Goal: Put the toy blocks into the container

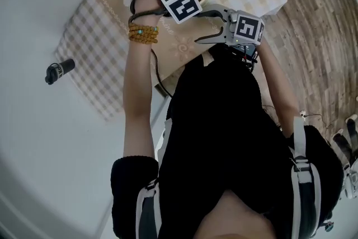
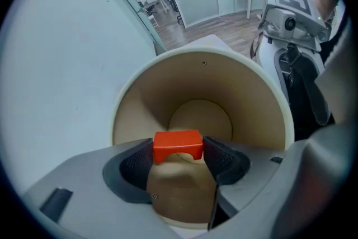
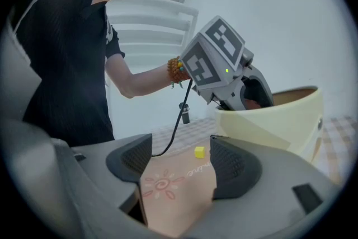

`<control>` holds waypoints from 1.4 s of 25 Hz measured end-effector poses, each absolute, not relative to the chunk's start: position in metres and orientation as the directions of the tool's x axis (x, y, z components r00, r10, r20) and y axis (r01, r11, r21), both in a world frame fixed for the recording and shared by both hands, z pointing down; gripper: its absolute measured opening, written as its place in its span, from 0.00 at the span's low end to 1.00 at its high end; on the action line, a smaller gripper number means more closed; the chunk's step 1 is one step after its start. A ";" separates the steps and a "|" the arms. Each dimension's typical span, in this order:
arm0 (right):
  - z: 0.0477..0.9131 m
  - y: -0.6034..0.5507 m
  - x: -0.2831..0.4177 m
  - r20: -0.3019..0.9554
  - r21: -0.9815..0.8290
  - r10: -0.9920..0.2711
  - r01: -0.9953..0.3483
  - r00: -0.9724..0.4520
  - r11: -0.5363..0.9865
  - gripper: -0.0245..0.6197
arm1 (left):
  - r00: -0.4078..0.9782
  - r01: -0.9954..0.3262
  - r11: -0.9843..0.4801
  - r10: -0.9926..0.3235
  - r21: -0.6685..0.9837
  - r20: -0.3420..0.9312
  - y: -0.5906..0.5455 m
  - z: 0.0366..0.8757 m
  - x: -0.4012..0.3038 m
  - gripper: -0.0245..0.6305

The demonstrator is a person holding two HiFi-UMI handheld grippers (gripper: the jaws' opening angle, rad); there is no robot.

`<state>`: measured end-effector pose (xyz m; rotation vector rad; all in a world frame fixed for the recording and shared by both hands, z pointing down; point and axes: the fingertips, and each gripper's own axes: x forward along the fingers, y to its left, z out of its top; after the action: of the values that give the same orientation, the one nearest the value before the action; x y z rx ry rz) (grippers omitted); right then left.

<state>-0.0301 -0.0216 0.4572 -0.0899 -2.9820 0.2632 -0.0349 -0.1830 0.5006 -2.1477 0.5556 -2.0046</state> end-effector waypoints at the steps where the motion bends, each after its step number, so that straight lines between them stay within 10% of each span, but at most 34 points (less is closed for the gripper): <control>1: 0.457 -0.022 -0.033 0.143 -0.181 0.062 0.036 -0.988 0.983 0.54 | 0.051 -0.164 -0.918 -0.374 -0.361 0.926 -0.183 0.499 -0.035 0.49; 23: 0.461 -0.018 -0.044 0.153 -0.191 0.035 0.005 -0.988 0.982 0.54 | 0.333 -0.218 -0.896 -0.440 -0.386 0.834 -0.176 0.464 -0.017 0.44; 29: 0.463 -0.015 -0.047 0.148 -0.200 0.062 0.031 -0.987 0.979 0.54 | 0.671 -0.547 -0.802 -0.591 -0.240 0.447 -0.178 0.370 -0.012 0.39; 35: 0.464 -0.011 -0.065 0.147 -0.209 0.102 0.070 -0.984 0.976 0.54 | 0.559 -0.787 -0.531 -0.829 -0.315 0.002 -0.163 0.298 -0.077 0.19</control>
<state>-0.0649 -0.0108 0.4641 -0.1299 -2.9654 0.3047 -0.0766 -0.1629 0.2978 -2.5172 1.3383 -0.2186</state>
